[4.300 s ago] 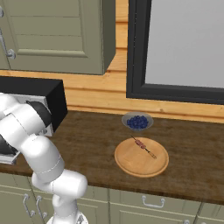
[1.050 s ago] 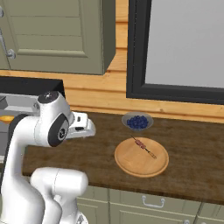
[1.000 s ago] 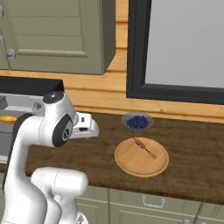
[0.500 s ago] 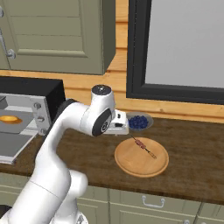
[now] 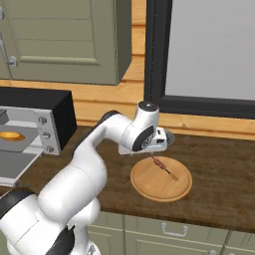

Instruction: Pick up the kebab skewer and baguette bread, and place them inside the toaster oven. Close the toaster oven door and start by setting the timer.

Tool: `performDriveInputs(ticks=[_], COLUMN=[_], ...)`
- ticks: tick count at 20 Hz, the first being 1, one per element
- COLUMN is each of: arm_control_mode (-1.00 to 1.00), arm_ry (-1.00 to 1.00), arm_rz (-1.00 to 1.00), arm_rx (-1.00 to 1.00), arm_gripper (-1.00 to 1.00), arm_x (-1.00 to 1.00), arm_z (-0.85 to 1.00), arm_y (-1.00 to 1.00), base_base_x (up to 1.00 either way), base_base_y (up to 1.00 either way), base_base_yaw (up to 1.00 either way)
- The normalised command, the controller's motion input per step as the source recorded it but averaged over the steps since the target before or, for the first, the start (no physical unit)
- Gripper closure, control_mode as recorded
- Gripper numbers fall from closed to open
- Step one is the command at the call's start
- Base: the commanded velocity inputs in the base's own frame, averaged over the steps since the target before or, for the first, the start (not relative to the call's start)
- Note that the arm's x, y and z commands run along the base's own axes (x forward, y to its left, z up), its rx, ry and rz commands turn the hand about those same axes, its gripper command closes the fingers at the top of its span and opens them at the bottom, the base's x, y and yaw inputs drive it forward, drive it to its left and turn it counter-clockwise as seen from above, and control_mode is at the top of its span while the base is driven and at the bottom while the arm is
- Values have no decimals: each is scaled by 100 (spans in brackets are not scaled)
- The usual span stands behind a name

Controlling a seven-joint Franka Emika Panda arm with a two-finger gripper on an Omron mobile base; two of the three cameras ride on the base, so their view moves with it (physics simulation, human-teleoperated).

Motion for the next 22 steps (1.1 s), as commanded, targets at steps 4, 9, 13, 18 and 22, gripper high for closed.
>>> performDriveInputs(ticks=[4,9,13,18,22], arm_control_mode=[-100,-100,-100,-100,-100], arm_ry=[10,14,6,0,-1], arm_rz=[19,6,4,5,0], arm_rx=[-1,-1,0,0,0], arm_gripper=[-100,-100,-100,-100,-100], arm_x=[61,59,43,29,9], arm_z=[-48,-34,-39,-51,-38], arm_y=[-46,-32,-29,-14,1], base_base_x=[0,0,0,0,0], base_base_y=[0,0,0,0,0], base_base_yaw=[0,0,0,0,0])
